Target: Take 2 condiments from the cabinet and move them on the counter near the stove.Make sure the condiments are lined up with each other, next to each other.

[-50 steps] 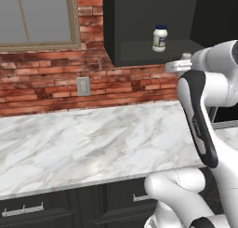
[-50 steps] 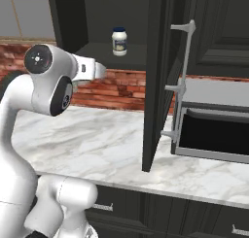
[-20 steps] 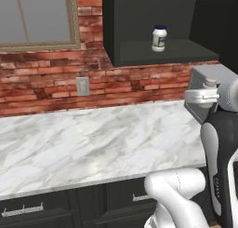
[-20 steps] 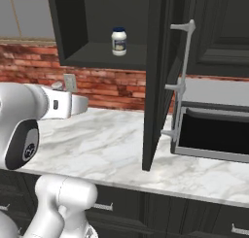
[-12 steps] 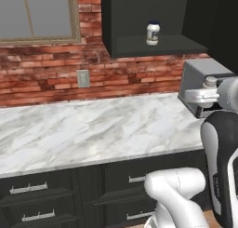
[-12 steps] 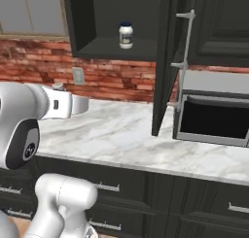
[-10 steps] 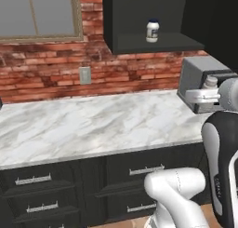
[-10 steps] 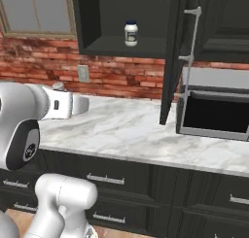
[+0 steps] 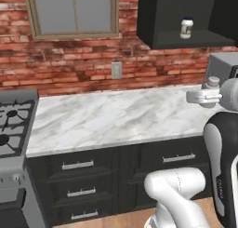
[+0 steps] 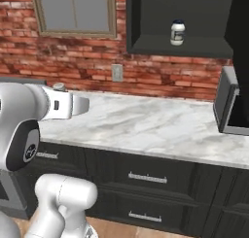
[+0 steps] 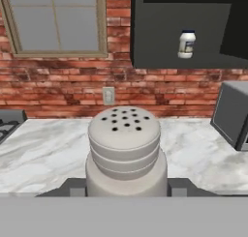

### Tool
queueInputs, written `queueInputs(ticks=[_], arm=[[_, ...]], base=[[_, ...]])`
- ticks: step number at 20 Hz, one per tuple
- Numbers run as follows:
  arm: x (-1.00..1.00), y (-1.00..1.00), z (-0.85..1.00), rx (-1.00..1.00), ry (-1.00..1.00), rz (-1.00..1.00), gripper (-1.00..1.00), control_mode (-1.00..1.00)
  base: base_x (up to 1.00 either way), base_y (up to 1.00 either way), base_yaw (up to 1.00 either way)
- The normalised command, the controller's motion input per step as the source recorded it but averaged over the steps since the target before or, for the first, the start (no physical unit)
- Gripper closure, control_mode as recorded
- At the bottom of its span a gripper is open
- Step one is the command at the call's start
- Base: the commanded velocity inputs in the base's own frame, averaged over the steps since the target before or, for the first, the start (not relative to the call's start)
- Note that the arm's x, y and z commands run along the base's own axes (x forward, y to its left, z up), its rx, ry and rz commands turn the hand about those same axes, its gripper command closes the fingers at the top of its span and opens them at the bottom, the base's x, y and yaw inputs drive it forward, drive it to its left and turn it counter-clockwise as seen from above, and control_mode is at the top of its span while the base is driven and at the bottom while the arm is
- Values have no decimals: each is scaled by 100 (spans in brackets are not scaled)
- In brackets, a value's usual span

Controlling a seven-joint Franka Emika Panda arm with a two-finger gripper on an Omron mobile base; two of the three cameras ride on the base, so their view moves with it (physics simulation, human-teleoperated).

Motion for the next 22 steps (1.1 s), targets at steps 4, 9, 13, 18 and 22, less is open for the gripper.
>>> queueInputs(ticks=[4, 9, 13, 18, 22], arm=[[0, 0, 0, 0, 0, 0, 100, 100], [0, 0, 0, 0, 0, 0, 100, 100], [0, 0, 0, 0, 0, 0, 100, 100], [0, 0, 0, 0, 0, 0, 100, 100], [0, 0, 0, 0, 0, 0, 100, 100]], base=[[-1, 87, 1], [-3, 61, 0], [-1, 54, 1], [0, 51, 3], [3, 49, 3]])
